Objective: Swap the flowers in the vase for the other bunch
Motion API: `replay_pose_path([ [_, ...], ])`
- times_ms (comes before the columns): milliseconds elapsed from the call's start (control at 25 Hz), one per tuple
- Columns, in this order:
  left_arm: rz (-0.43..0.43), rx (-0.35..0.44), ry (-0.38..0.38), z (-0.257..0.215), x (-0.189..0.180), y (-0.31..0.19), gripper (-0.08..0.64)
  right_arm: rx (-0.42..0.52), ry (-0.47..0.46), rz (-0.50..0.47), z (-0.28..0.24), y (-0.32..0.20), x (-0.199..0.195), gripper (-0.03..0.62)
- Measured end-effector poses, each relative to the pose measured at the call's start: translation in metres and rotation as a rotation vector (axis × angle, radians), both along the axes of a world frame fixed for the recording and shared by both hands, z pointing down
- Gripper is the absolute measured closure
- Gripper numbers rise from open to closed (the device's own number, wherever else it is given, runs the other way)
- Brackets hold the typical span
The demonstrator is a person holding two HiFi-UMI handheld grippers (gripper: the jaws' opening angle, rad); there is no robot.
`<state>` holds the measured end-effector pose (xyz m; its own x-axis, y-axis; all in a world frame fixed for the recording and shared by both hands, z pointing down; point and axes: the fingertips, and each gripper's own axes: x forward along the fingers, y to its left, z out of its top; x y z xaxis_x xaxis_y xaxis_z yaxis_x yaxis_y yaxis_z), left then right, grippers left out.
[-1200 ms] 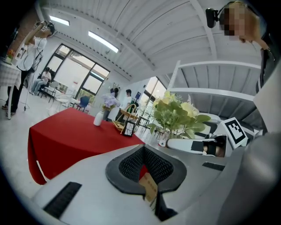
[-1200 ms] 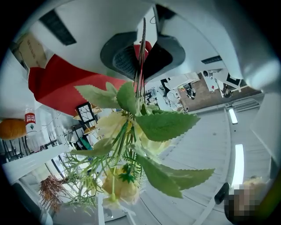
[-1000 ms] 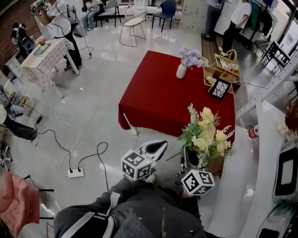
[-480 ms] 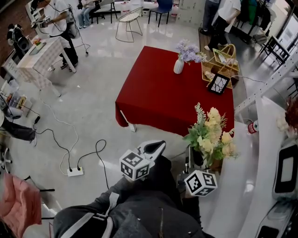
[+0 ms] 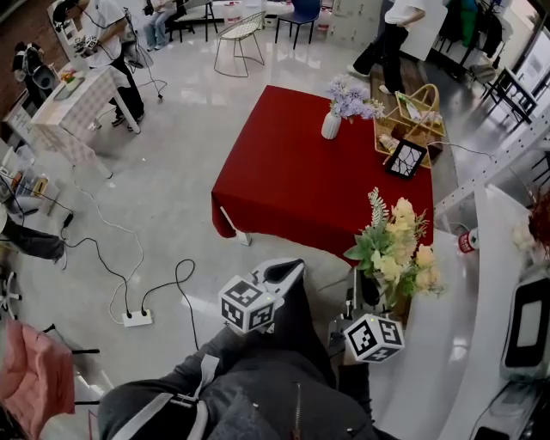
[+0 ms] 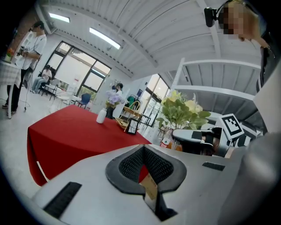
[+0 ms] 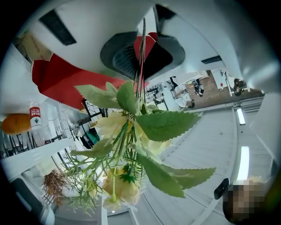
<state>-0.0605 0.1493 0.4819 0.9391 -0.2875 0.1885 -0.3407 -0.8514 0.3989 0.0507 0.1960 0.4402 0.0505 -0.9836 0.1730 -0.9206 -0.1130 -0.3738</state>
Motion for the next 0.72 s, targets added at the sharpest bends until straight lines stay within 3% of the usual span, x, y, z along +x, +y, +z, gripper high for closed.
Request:
replay_pose_path([
  [360,-0.034,0.003,-0.004,-0.001,0.016,-0.042,0.551,0.015,0.001,-0.012,-0.002,-0.04,0.021,0.56],
  [720,-0.01,-0.001,0.0,-0.003,0.05,-0.075,0.551,0.011,0.005,-0.011,-0.003,-0.075,0.049,0.56],
])
